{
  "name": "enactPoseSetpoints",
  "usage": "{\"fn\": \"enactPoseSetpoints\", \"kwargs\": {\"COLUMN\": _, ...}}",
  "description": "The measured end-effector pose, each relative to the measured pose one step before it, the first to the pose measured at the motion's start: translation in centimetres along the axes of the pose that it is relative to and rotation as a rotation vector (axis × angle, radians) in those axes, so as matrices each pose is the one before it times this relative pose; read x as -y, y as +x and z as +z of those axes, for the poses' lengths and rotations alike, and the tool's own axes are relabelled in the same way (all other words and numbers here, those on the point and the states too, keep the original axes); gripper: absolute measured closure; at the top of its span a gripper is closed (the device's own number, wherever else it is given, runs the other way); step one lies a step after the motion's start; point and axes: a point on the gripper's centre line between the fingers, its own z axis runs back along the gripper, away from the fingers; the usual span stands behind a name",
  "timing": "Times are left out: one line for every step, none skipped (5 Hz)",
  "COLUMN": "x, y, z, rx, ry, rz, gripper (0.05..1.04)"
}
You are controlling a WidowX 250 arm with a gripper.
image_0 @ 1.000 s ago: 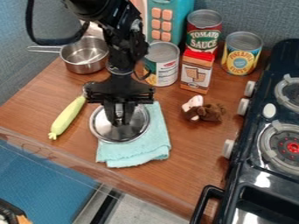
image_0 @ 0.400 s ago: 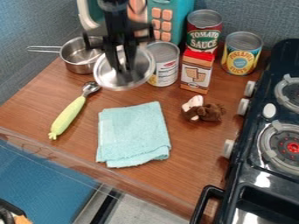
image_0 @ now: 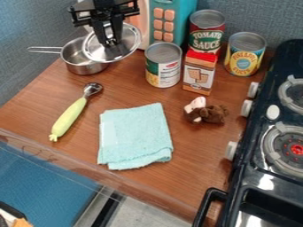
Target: Pick up the lid of the pot and place it over the pot
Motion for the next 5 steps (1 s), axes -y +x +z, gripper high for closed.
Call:
{"fn": "enactPoseSetpoints", "kwargs": {"x": -0.851, "y": 2.165, "z": -1.192, "rx": -0.0235, "ry": 0.0293, "rz": 0.0513, "gripper": 0.807}}
{"fn": "enactPoseSetpoints", "kwargs": {"x": -0.245, "y": 1.866, "z": -1.140, "rx": -0.0090, "ry": 0.0123, "rz": 0.0374, "gripper": 0.807}}
{"fn": "enactPoseSetpoints", "kwargs": {"x": 0.050, "y": 2.500, "z": -0.133, "rx": 0.0102, "ry": 0.0025, "rz": 0.0370, "gripper": 0.807}}
{"fn": "enactPoseSetpoints", "kwargs": {"x": -0.587, "y": 1.298, "z": -1.015, "rx": -0.0177, "ry": 0.0155, "rz": 0.0304, "gripper": 0.807}}
{"fn": "enactPoseSetpoints", "kwargs": {"x": -0.205, "y": 0.536, "z": -0.268, "rx": 0.0013, "ry": 0.0033, "rz": 0.0090, "gripper": 0.807}}
